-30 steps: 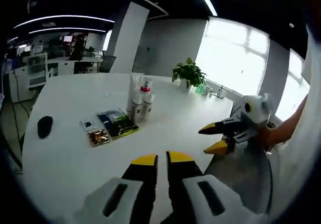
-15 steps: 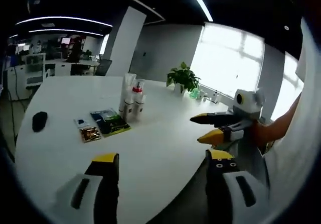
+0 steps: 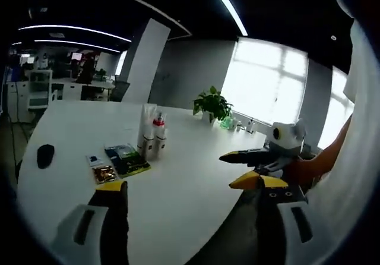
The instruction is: Arrange the skincare products in the storage area until every visible bottle or jar stands upright without overlapping.
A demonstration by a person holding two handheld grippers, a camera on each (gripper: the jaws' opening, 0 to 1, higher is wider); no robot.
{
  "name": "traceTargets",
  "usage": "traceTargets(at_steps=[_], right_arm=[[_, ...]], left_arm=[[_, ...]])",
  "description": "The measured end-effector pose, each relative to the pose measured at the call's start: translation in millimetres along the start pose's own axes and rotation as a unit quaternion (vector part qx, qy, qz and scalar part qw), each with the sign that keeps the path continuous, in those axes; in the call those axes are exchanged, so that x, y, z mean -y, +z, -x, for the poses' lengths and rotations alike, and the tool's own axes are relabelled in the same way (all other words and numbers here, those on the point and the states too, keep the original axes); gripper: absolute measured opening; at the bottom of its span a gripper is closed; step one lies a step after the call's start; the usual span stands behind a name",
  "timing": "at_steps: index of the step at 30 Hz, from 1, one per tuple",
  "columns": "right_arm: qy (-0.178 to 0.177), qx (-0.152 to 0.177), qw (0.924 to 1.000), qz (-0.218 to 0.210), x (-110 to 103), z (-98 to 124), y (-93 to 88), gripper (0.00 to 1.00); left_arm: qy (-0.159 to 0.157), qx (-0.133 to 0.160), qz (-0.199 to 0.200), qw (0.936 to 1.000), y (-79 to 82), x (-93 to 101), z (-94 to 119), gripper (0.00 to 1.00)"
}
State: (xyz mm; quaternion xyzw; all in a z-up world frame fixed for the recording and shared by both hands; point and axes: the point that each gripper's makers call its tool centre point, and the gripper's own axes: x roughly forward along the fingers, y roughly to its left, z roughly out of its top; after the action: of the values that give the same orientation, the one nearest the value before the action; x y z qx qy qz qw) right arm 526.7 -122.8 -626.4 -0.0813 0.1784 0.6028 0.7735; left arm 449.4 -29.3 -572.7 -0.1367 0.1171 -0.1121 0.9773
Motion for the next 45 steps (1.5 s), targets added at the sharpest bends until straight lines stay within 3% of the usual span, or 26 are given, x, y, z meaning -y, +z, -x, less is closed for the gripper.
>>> traceTargets(at_steps=[3, 7, 9, 10, 12, 15, 16, 20, 21, 23, 25, 28, 34, 36, 38, 41, 44, 45], right_arm=[[0.004, -0.006, 1.0, 0.004, -1, -1, -2.6, 0.74], [0.005, -0.011, 0.9999, 0.004, -2, -1, -4.3, 0.72], [0.005, -0.012, 0.9999, 0.003, 0, -1, -5.6, 0.72], [0.005, -0.014, 0.9999, 0.003, 0, -1, -6.4, 0.72], [0.003, -0.017, 0.9998, 0.005, 0, -1, -7.7, 0.7], [0.007, -0.019, 0.9997, 0.008, -2, -2, -8.6, 0.7], [0.008, -0.022, 0.9997, 0.01, -2, -2, -9.8, 0.69], [0.005, -0.025, 0.9996, 0.012, -1, -2, -11.1, 0.69], [0.004, -0.025, 0.9996, 0.012, -1, -2, -11.2, 0.69], [0.005, -0.029, 0.9995, 0.011, -2, -2, -12.6, 0.69], [0.007, -0.031, 0.9994, 0.013, -3, -3, -13.5, 0.68], [0.009, -0.036, 0.9991, 0.018, -5, -3, -15.4, 0.68], [0.006, -0.04, 0.999, 0.018, -3, -3, -17.2, 0.67], [0.006, -0.044, 0.9989, 0.017, -2, -4, -19.3, 0.67], [0.006, -0.047, 0.9987, 0.017, -2, -4, -20.7, 0.67], [0.005, -0.048, 0.9986, 0.018, -2, -4, -20.8, 0.67], [0.004, -0.051, 0.9985, 0.017, -2, -4, -21.4, 0.66], [0.005, -0.052, 0.9985, 0.016, -3, -4, -21.4, 0.66]], left_arm=[[-0.003, -0.004, -0.006, 1.0, -3.5, -3.8, 1, 0.82], [0.001, -0.039, -0.01, 0.9992, -28.7, -10.2, 7, 0.75], [0.004, -0.038, -0.009, 0.9992, -21.9, -13.4, 8, 0.72], [0.004, -0.014, 0.003, 0.9999, -8.6, -15.8, 8, 0.73], [0.0, 0.004, 0.01, 0.9999, 5.2, -18.6, 8, 0.75], [0.0, -0.01, -0.01, 0.9999, -0.5, -21.5, 12, 0.74], [0.002, -0.02, -0.01, 0.9997, -8.8, -22.6, 16, 0.72], [0.008, -0.037, 0.006, 0.9993, -26.7, -22.3, 22, 0.71], [0.002, -0.042, 0.008, 0.9991, -26.6, -20.5, 21, 0.71], [-0.035, -0.052, -0.042, 0.9972, -18.0, -10.9, 19, 0.72], [-0.041, -0.059, -0.06, 0.9956, -15.4, -10.3, 20, 0.71], [-0.029, -0.053, -0.041, 0.9973, -14.3, -14.7, 24, 0.7], [-0.002, -0.055, -0.015, 0.9984, -28.5, -21.6, 32, 0.68], [0.007, -0.045, -0.011, 0.9989, -19.1, -26.2, 30, 0.67], [0.046, 0.0, 0.032, 0.9984, 1.9, -40.8, 29, 0.67], [0.058, 0.034, 0.065, 0.9956, 10.3, -46.2, 28, 0.66], [0.039, -0.012, 0.05, 0.9979, -12.2, -38.3, 26, 0.65], [0.021, -0.037, 0.02, 0.9989, -22.7, -32.9, 26, 0.64]])
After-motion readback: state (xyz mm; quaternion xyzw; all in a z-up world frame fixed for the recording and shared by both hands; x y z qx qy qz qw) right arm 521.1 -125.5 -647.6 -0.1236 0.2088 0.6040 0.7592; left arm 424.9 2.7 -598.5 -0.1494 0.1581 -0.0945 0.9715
